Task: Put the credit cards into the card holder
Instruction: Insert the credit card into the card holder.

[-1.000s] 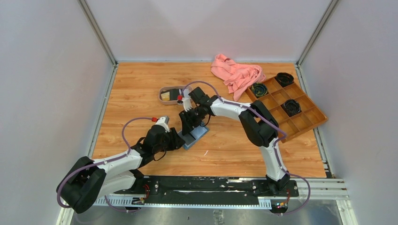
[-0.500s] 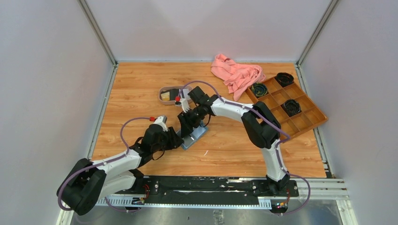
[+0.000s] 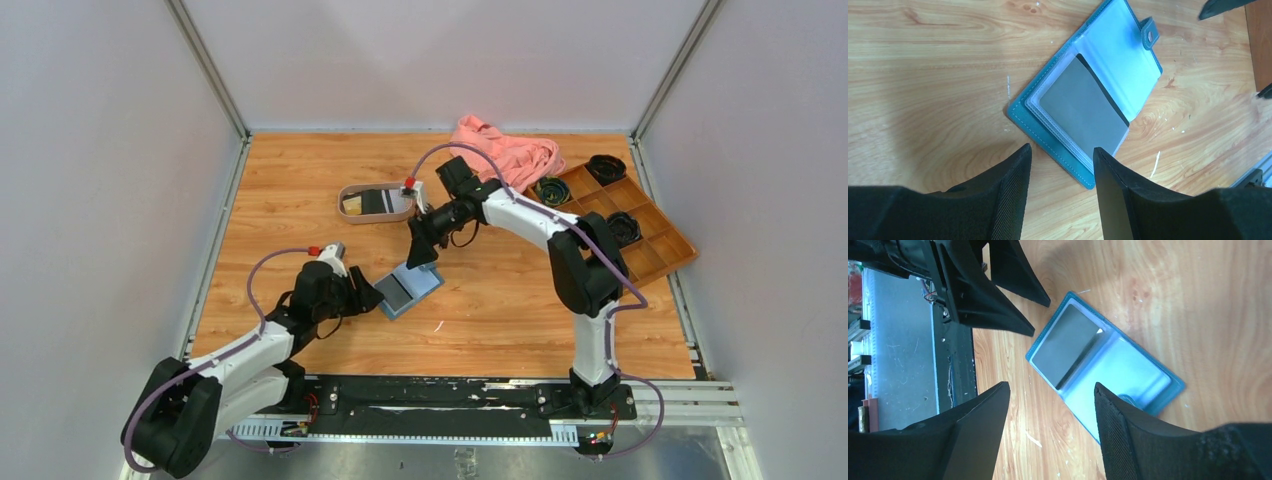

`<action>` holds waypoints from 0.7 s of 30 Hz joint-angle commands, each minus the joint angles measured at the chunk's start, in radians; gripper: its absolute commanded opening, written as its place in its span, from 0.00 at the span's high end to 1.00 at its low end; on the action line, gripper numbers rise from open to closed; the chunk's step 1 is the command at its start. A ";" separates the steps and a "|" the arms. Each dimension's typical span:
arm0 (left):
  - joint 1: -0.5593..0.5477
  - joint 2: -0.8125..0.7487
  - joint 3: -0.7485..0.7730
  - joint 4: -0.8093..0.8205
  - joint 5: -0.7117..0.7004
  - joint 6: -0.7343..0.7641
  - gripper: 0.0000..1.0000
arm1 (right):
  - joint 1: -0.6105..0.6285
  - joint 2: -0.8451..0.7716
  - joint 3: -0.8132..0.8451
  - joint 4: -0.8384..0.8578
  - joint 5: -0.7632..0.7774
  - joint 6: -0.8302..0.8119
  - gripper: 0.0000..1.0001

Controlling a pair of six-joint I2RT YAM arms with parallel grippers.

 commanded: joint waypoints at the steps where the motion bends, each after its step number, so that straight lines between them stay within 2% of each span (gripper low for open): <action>1: 0.050 -0.025 0.077 -0.081 0.049 0.068 0.47 | -0.075 -0.067 -0.036 -0.033 -0.068 -0.062 0.34; 3: 0.067 -0.032 0.144 -0.145 0.029 0.111 0.46 | -0.111 -0.097 -0.055 -0.033 -0.092 -0.064 0.34; 10: 0.108 0.061 0.452 -0.338 -0.069 0.251 0.29 | -0.189 -0.150 -0.085 -0.027 -0.150 -0.054 0.34; 17: 0.197 0.325 0.766 -0.364 -0.012 0.290 0.28 | -0.216 -0.154 -0.088 -0.025 -0.180 -0.041 0.34; 21: 0.231 0.537 0.969 -0.462 -0.058 0.308 0.31 | -0.232 -0.158 -0.086 -0.025 -0.186 -0.038 0.34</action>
